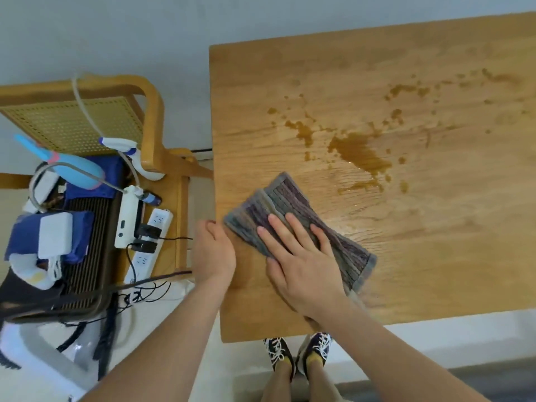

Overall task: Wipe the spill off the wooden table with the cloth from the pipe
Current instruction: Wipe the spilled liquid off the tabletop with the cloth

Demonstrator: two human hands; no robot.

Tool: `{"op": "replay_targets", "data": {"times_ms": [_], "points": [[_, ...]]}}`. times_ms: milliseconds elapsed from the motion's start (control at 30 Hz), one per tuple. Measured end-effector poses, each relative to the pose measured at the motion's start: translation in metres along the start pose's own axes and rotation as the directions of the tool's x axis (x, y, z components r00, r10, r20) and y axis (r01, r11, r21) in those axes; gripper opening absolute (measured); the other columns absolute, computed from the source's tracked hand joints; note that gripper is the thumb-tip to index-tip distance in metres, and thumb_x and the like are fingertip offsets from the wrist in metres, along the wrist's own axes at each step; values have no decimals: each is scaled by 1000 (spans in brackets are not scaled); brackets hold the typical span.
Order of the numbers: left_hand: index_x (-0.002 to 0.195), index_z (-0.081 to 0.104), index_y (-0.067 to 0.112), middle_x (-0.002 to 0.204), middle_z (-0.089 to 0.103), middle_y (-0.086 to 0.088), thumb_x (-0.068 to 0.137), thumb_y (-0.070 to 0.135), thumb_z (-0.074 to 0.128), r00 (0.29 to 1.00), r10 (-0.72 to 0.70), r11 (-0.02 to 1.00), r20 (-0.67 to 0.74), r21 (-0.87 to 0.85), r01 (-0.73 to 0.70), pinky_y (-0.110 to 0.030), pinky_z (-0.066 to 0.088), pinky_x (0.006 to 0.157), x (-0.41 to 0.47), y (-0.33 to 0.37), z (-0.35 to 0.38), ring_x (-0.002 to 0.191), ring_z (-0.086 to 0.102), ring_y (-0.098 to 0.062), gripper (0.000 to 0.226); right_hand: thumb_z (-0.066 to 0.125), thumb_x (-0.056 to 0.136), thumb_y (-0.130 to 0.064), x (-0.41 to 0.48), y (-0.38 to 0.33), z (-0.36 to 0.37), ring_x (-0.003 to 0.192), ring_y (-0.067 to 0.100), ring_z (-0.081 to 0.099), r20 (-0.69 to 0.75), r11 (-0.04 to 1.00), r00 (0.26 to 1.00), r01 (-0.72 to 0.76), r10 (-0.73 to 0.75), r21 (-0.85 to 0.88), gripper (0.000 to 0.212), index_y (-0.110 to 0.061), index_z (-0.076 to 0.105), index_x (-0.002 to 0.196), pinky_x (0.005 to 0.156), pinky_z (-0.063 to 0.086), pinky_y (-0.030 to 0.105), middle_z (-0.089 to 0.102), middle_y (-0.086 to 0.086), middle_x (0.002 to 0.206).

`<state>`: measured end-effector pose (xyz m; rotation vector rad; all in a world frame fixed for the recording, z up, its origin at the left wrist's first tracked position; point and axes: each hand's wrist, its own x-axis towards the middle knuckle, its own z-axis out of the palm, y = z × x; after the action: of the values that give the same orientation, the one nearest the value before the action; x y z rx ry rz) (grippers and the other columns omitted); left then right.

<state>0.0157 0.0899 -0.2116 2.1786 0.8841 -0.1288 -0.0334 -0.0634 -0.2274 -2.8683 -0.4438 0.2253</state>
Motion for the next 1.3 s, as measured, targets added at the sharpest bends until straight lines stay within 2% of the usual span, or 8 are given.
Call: {"op": "replay_targets", "data": {"times_ms": [133,333,500,633,800,967,1167,1300], "points": [[96,51,20,96,55,-3,96,31,24,997,-48,989,56,-135,56,-42,44,90,54,35,14,95,53,-26,29,36,100,-40,21,-22,5,151,19,9,-5,995,996,-91,91,35,54,-32,26,153,118,11,50,20,-6,162],[98,50,13,88,51,-3,102,30,20,997,48,999,-57,21,-47,-33,32,70,44,41,23,80,46,-24,35,40,99,-42,-42,-11,7,150,13,13,34,1000,999,24,-24,3,53,-33,32,151,115,21,47,21,-11,161],[103,54,7,99,62,-15,103,26,21,993,71,996,-97,60,-66,-34,32,71,52,44,27,92,56,-34,38,34,99,-38,57,-16,-2,149,15,17,-7,996,998,-57,57,68,52,-30,35,150,116,16,48,27,-9,160],[108,53,5,107,63,-20,103,27,19,994,51,996,-98,81,-43,-35,33,72,50,45,27,97,57,-38,41,30,102,-37,97,-19,-4,151,14,5,3,990,991,-133,133,44,54,-28,21,155,118,7,46,13,-8,163],[96,45,14,90,58,-13,103,29,16,996,50,992,-75,121,-41,-33,31,66,41,44,24,78,50,-28,33,37,100,-40,-1,-21,3,150,14,9,36,998,998,-46,44,44,57,-26,27,154,116,18,46,20,-7,162],[93,40,16,85,50,-8,103,30,17,997,48,989,-63,145,-38,-35,30,64,47,47,25,75,44,-25,29,43,96,-43,-5,19,-2,148,16,22,92,965,964,256,-250,-57,53,-32,39,148,115,21,45,32,-8,157],[107,51,5,101,61,-25,102,29,19,995,33,990,-97,137,-20,-38,33,67,50,42,28,89,56,-39,40,38,100,-43,22,8,-1,150,17,15,24,991,991,133,-134,19,46,-34,41,145,118,14,47,31,-6,158],[111,47,11,91,51,-9,102,34,14,998,25,991,-55,136,-17,-39,34,70,46,39,26,80,45,-27,41,32,102,-47,-35,83,-19,150,15,13,78,979,981,186,-179,-89,51,-38,28,152,117,17,46,22,-10,161]]}}
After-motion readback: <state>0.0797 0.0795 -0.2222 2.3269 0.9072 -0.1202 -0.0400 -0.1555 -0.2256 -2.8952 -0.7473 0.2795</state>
